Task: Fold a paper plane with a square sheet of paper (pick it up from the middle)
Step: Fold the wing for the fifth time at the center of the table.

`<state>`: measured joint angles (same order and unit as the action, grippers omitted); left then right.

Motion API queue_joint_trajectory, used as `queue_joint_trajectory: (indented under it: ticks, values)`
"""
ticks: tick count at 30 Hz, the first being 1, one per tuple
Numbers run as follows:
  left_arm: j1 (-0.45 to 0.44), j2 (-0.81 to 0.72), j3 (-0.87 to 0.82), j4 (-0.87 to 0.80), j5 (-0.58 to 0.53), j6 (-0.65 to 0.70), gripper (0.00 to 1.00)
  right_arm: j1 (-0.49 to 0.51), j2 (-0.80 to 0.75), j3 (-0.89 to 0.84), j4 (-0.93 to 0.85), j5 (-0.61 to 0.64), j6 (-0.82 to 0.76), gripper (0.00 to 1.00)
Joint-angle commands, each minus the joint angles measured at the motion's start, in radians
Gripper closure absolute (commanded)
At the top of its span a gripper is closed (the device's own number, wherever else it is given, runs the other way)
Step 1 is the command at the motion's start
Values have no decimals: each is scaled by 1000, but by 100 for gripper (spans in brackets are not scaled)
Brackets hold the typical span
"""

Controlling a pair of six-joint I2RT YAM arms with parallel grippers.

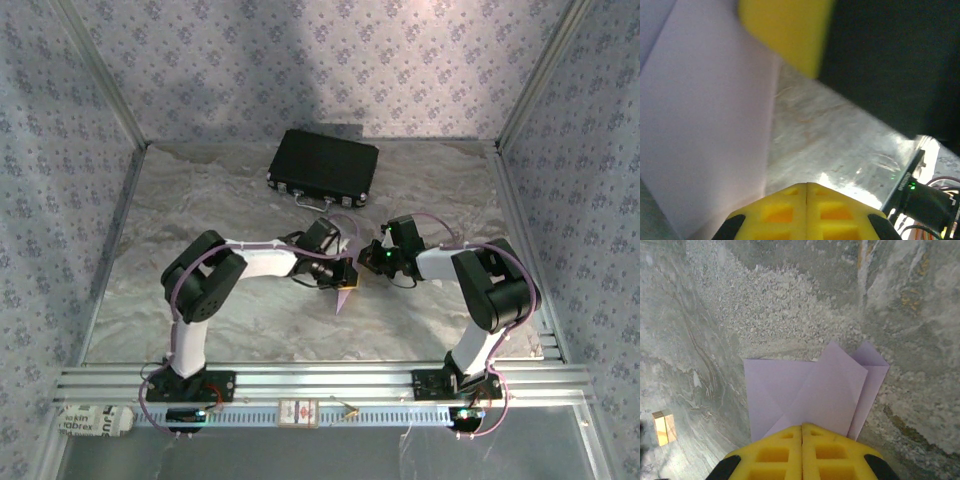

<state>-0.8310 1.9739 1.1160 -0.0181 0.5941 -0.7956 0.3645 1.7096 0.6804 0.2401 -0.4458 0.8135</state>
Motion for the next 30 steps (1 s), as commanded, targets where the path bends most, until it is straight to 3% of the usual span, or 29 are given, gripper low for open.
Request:
queue_joint_trajectory:
  ticks: [1,11,24,30]
  values:
    - [4,26,-10,-54,2,41,100,-9,25,-37,-87,42,-21,92]
    - [-3,-26,-168,4,-9,12,99,-10,31,-46,-82,45,-20,92]
    - [-28,-132,-216,-130,-31,93,95,-15,28,-44,-92,51,-24,93]
    - [-59,-195,-260,-195,-127,119,97,-16,21,-38,-98,49,-26,93]
